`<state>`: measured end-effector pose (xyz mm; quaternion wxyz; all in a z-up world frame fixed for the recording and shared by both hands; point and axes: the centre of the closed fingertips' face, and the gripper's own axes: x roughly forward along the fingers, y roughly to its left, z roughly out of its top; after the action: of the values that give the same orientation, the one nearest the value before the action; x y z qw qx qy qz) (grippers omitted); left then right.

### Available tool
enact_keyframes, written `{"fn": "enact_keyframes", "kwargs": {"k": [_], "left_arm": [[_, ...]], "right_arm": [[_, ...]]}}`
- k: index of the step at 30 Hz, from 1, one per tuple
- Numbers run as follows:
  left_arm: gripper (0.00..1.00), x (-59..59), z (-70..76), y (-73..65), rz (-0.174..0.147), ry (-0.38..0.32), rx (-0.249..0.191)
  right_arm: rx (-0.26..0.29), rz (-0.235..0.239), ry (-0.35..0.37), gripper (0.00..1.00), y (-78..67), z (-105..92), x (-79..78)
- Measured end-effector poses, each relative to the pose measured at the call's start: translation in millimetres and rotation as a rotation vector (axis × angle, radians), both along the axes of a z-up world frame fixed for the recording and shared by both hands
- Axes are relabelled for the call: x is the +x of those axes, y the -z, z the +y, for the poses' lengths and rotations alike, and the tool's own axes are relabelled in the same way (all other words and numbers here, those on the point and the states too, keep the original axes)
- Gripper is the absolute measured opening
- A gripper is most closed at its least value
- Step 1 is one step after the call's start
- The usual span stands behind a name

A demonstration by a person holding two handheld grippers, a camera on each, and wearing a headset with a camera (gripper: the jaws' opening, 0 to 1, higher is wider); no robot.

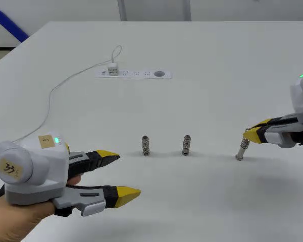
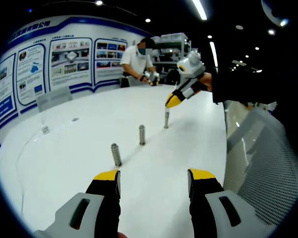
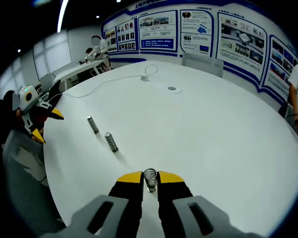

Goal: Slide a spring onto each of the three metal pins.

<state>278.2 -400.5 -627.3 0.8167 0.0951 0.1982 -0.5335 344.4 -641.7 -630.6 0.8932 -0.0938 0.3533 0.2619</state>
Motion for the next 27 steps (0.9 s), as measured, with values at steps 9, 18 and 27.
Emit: {"fn": "enact_keyframes", "kwargs": {"k": [9,18,27], "left_arm": [[0.56,1.1,0.5,2.0,0.006,-0.004,0.003],[0.56,2.5,2.2,3.9,0.01,-0.008,0.004],[0.56,3.4,3.2,4.7,0.012,-0.009,0.002]], "right_arm": [[-0.001,0.022,0.005,0.12,15.1,-0.3,0.3],[-0.008,0.04,0.005,0.12,28.0,0.6,1.7],[-0.008,0.051,0.011,0.12,36.0,0.8,0.4]]}}
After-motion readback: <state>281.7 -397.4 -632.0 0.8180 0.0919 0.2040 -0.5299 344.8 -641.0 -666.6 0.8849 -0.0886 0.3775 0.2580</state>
